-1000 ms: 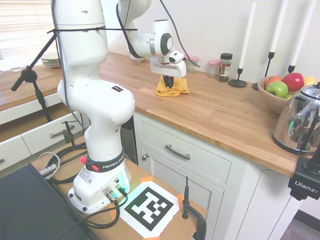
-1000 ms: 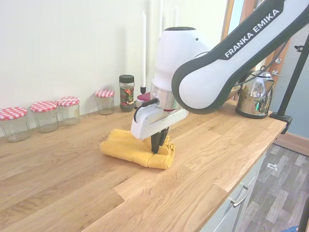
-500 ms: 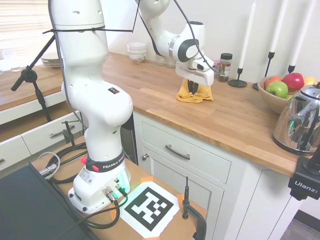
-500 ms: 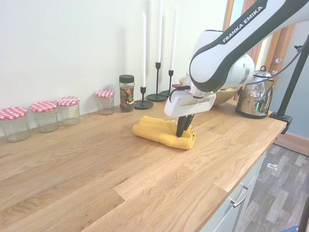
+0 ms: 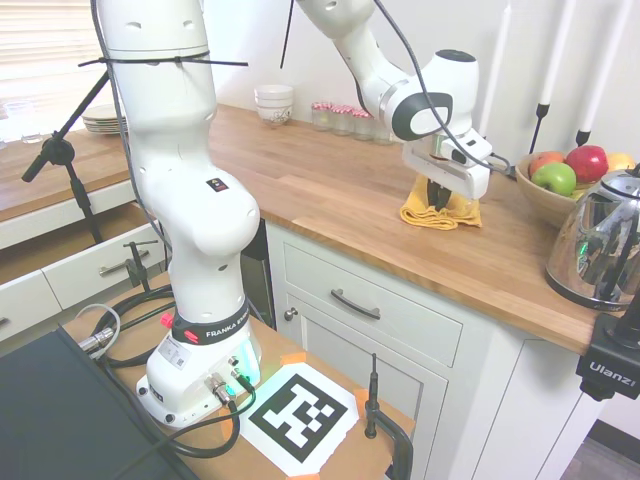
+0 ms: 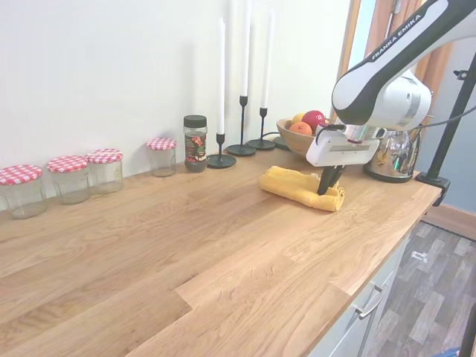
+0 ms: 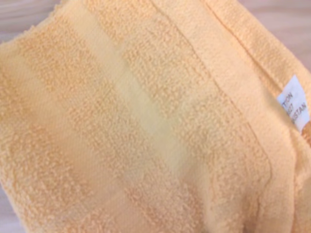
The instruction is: Wipe the counter
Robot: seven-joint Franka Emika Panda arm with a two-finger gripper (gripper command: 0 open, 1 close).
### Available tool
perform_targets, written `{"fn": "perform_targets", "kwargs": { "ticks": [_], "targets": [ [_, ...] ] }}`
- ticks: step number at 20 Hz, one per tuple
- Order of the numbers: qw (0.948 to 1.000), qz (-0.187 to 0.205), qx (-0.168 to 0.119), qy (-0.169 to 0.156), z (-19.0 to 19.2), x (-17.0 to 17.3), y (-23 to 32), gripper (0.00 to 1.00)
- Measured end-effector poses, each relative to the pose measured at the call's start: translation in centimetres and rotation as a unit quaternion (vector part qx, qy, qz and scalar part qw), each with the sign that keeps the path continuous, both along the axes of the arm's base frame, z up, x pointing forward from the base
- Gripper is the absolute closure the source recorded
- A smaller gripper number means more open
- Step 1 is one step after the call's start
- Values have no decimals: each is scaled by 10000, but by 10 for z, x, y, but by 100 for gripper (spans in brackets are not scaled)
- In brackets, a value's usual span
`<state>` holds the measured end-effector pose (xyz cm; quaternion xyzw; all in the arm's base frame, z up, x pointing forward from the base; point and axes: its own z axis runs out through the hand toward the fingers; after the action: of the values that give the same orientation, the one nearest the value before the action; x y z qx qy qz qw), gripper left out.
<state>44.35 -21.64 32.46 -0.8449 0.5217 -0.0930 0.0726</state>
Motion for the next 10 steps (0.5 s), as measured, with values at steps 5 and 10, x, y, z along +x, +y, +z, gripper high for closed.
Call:
{"fn": "perform_targets", "kwargs": {
  "ticks": [5,10],
  "targets": [
    [9999,-149,15,-12,0,-12,-17,0],
    [9998,-184,10,8,1,-24,-18,0]
  ]
}}
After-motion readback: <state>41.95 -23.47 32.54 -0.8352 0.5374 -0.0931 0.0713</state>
